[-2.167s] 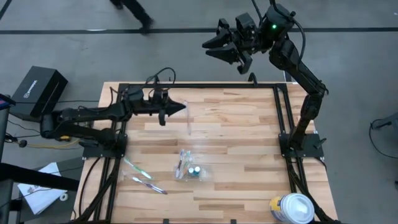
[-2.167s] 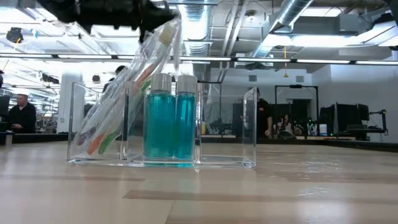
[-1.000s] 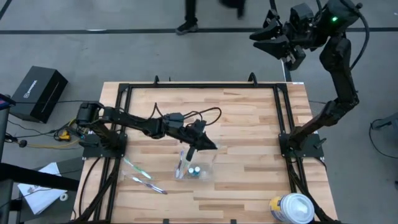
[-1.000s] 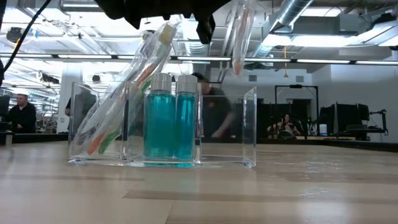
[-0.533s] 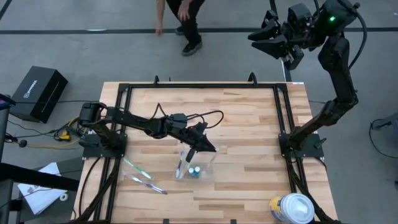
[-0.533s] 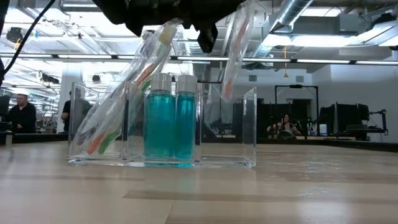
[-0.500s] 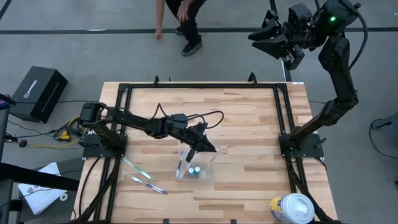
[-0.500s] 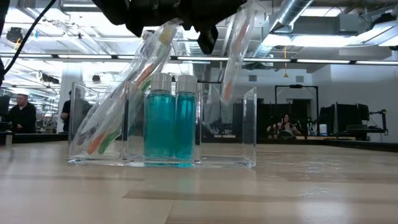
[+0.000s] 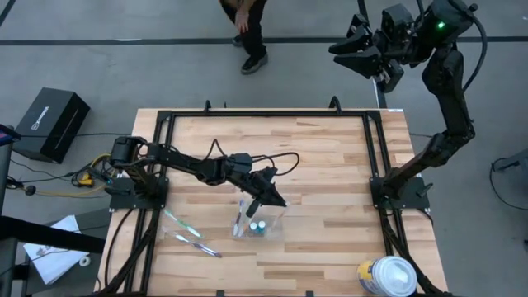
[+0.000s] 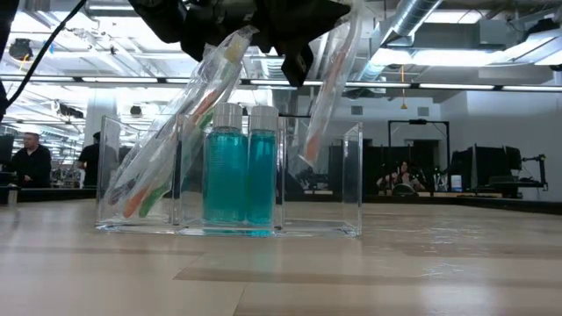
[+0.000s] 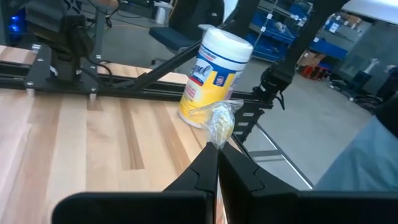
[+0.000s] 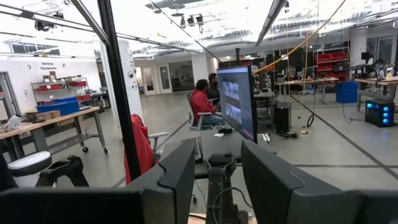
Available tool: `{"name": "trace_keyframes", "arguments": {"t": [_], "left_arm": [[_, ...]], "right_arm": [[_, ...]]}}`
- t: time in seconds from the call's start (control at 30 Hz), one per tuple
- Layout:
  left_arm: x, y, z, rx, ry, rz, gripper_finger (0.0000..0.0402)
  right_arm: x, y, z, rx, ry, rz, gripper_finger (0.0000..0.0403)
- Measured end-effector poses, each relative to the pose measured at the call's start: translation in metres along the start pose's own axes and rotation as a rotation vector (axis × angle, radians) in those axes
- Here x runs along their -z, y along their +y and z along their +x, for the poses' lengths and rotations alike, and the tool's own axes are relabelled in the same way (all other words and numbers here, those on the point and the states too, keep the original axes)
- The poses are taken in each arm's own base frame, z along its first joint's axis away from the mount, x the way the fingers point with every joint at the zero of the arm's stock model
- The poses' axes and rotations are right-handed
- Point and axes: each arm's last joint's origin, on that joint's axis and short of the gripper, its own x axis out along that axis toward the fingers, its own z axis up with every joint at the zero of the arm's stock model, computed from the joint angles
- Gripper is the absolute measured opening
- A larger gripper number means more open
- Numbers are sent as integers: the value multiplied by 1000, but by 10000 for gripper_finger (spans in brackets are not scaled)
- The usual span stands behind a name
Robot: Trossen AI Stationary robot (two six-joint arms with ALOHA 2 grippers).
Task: Pick & Place toothbrushing station
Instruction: Put the orange toothbrush into the transparent organizer, then put the green toothbrush into the transparent organizer
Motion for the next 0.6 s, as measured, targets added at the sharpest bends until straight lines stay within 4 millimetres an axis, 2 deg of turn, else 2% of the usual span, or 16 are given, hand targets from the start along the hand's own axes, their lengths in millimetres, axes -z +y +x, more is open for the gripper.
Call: {"name": "trace_keyframes", "arguments": {"t": [0.27,0.6], "left_arm": [[1,-5,2,29,10,1,18],[1,-5,2,30,5,-1,118]], "right_arm": [[0,0,0,0,0,0,122],[1,4,4,-27,2,4,122]]}}
